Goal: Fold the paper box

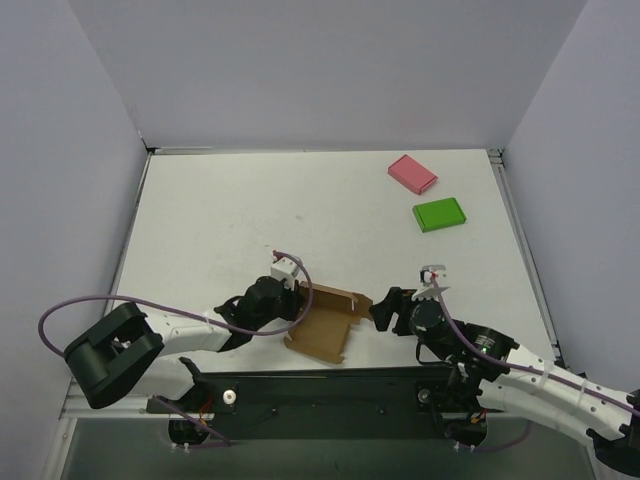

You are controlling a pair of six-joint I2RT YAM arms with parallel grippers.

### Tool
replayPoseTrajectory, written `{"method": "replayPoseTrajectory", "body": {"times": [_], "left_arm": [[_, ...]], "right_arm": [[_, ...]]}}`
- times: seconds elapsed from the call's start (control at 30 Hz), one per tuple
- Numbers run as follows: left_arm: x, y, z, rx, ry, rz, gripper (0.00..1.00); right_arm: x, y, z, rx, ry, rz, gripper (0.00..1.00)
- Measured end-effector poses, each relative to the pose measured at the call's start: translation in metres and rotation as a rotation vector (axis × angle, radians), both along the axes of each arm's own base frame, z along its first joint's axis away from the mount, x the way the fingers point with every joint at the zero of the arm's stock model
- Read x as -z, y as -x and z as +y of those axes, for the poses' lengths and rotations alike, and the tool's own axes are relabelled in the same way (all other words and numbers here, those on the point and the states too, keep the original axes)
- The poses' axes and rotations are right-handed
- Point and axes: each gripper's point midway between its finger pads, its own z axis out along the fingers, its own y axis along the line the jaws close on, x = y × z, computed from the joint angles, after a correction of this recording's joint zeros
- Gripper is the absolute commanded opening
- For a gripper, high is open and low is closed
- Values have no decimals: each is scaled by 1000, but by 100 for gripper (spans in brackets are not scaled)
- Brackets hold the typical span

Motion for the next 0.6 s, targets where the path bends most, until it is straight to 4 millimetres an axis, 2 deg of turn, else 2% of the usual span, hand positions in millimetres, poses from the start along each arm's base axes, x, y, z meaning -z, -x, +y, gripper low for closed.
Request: {"method": "replayPoseTrajectory", "body": {"times": [0.17,0.37,0.47,0.57,0.6], "left_arm": [[0,8,0,36,2,38,11],[0,15,0,64,5,65,11],[0,17,0,75,7,74,12],[0,19,0,82,8,82,11],[-1,20,0,84,10,82,11]], "right_arm": [[23,3,2,-66,149,18,59],[22,0,16,-126,169,-22,49],[22,-2,23,-151,177,-38,42],[28,-2,28,-172,198,-35,31],[30,-2,29,-178,204,-32,24]]}}
